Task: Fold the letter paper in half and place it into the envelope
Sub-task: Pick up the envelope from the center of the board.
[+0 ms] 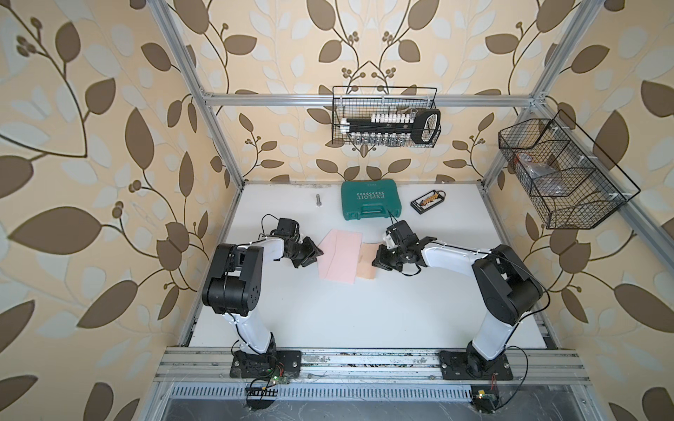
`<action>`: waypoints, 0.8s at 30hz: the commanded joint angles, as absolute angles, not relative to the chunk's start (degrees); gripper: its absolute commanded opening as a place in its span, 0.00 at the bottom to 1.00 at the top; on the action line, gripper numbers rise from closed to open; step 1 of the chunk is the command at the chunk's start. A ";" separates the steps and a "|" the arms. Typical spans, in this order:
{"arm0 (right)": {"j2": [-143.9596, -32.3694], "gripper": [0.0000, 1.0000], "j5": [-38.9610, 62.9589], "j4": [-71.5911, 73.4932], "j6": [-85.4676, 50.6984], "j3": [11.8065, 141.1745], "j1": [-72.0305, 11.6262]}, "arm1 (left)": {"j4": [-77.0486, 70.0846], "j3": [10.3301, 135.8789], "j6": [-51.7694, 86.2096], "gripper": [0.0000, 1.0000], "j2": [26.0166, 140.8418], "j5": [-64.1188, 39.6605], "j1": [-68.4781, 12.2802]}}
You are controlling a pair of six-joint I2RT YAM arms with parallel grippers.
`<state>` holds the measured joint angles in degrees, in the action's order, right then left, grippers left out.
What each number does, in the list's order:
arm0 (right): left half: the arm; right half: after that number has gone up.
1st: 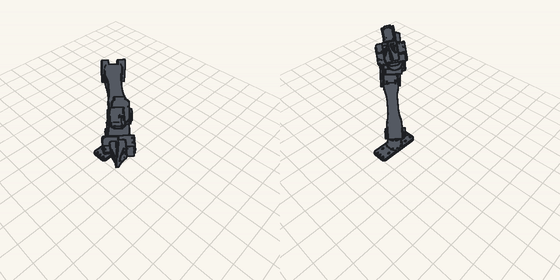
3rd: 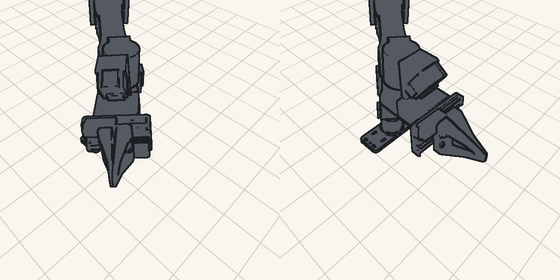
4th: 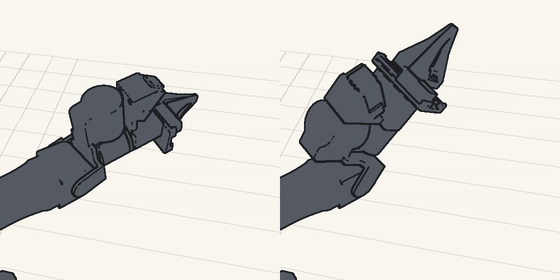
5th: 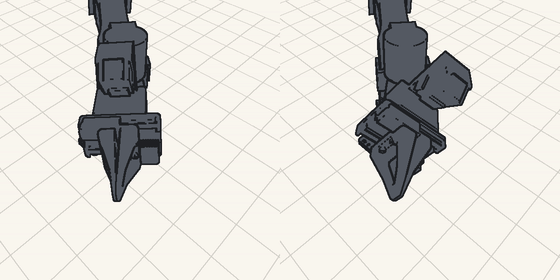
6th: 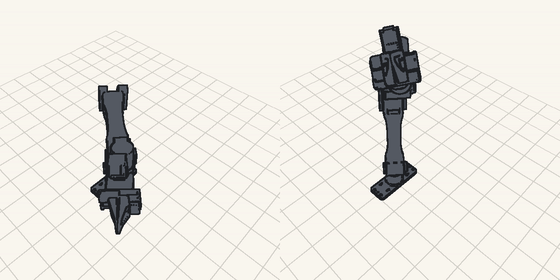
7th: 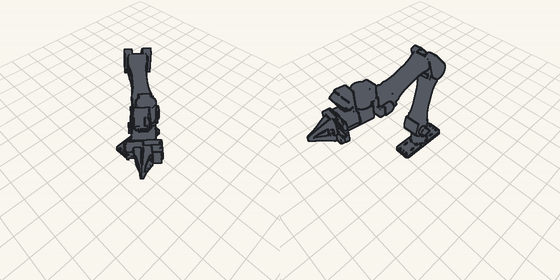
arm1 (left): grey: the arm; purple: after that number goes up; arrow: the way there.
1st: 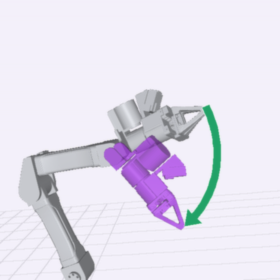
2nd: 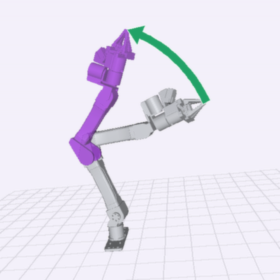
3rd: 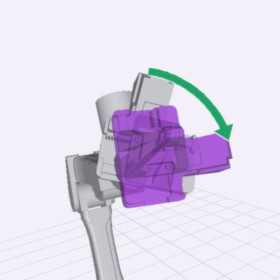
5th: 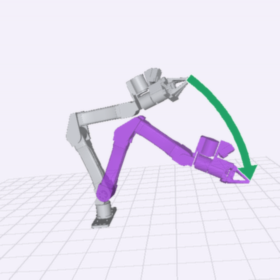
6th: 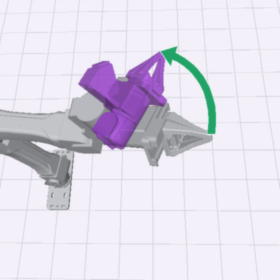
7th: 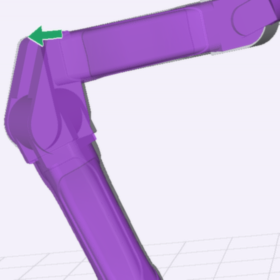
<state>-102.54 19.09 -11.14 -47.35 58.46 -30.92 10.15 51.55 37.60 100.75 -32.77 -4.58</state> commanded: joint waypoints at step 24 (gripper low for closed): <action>-108.48 0.00 18.94 -14.38 -45.88 64.01 -34.43 | 12.36 54.48 36.42 0.26 104.15 -37.79 -8.59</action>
<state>-107.09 19.11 -13.41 -46.81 62.11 -33.80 10.92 53.23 36.18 103.42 -37.43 -7.88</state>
